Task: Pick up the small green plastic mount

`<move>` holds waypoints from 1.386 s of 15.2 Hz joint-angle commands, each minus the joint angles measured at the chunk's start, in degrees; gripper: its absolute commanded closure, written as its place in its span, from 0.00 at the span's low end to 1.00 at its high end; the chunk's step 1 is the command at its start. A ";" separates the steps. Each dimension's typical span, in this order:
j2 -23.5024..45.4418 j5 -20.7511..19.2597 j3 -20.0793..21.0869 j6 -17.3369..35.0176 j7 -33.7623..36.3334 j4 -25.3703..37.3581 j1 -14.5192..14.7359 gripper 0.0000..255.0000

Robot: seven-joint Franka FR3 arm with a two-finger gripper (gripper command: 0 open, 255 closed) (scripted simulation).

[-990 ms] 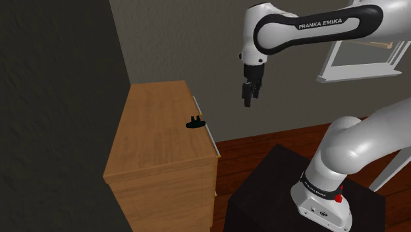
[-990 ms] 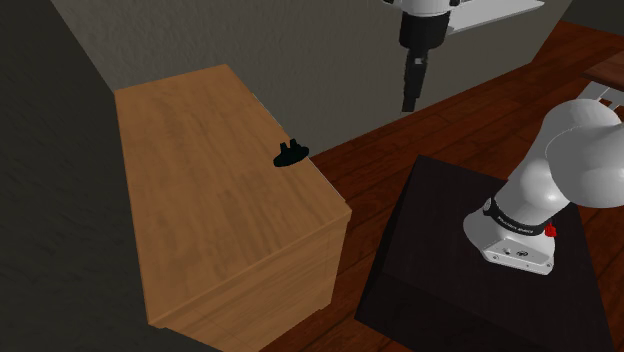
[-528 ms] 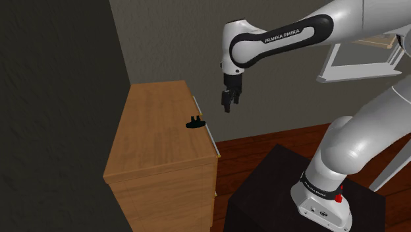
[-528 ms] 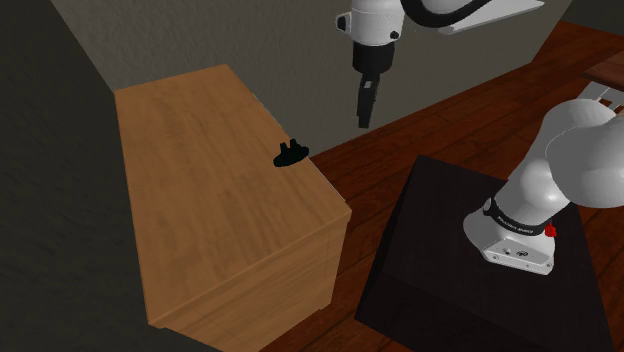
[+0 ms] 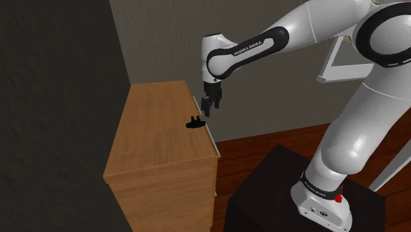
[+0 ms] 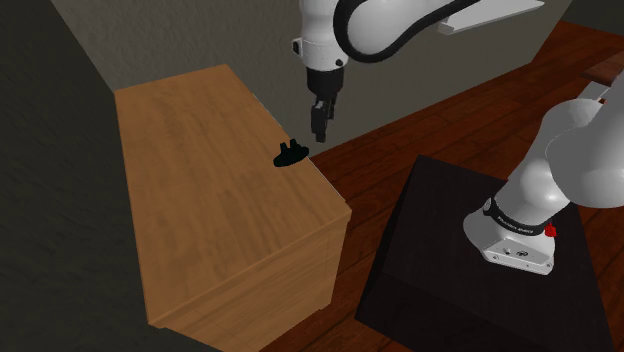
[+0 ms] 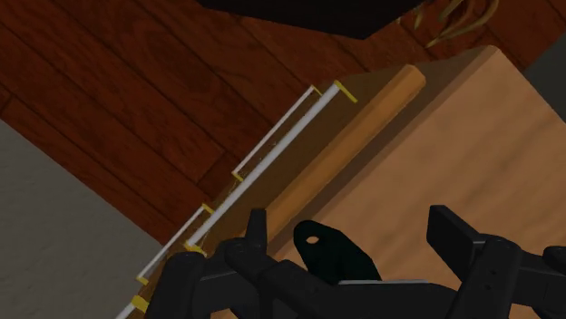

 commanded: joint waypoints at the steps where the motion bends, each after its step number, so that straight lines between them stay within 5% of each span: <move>1: 4.42 -0.57 0.29 1.86 0.41 3.11 0.15 0.00; 7: 16.60 -2.52 0.92 4.95 2.05 13.56 1.24 0.00; 16: 19.34 -3.11 0.74 10.13 2.47 11.08 1.38 0.00; 17: 19.30 -3.10 0.75 10.15 2.48 11.02 1.38 1.00; 21: 19.34 -3.10 0.73 10.08 2.43 11.13 1.35 1.00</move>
